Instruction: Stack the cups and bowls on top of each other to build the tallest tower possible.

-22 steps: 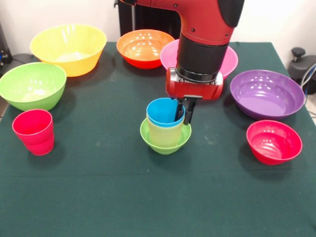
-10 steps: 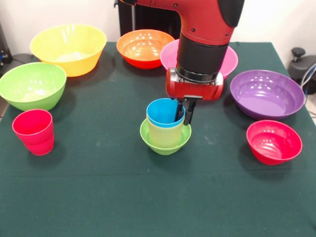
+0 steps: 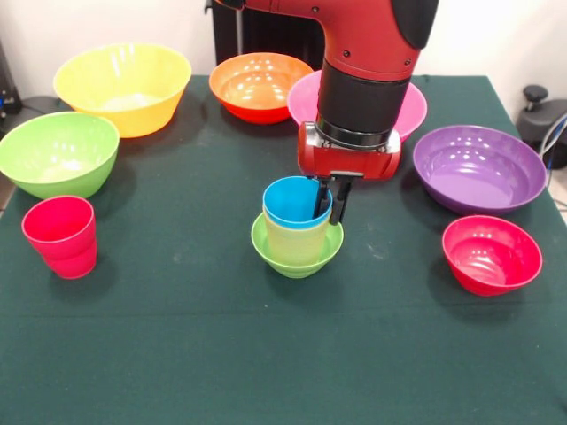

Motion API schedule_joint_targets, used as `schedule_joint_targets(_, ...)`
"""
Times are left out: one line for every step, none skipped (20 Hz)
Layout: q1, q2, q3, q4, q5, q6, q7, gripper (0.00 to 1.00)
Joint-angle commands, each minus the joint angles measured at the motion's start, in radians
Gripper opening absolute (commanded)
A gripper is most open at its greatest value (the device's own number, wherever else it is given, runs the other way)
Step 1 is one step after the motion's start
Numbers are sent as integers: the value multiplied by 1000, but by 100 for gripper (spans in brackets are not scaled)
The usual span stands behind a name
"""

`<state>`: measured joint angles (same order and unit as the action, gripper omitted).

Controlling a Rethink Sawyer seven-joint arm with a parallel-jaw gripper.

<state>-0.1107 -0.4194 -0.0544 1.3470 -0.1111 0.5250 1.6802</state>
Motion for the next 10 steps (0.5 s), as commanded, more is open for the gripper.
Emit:
schedule_joint_targets(-3, 30, 91, 13, -30, 27, 24, 0)
schedule_joint_targets(-3, 30, 92, 13, -30, 25, 23, 0)
schedule_joint_targets(-3, 30, 92, 13, -30, 27, 24, 0)
schedule_joint_targets(-3, 30, 91, 14, -30, 27, 24, 0)
schedule_joint_targets(-2, 30, 91, 14, -30, 29, 24, 0)
schedule_joint_targets(-2, 30, 90, 13, -29, 31, 25, 0)
schedule_joint_targets(-1, 30, 89, 13, -29, 34, 25, 0)
schedule_joint_targets(-1, 30, 88, 12, -29, 37, 26, 0)
schedule_joint_targets(0, 30, 88, 11, -29, 39, 25, 0)
schedule_joint_targets(1, 32, 87, 9, -28, 42, 26, 100)
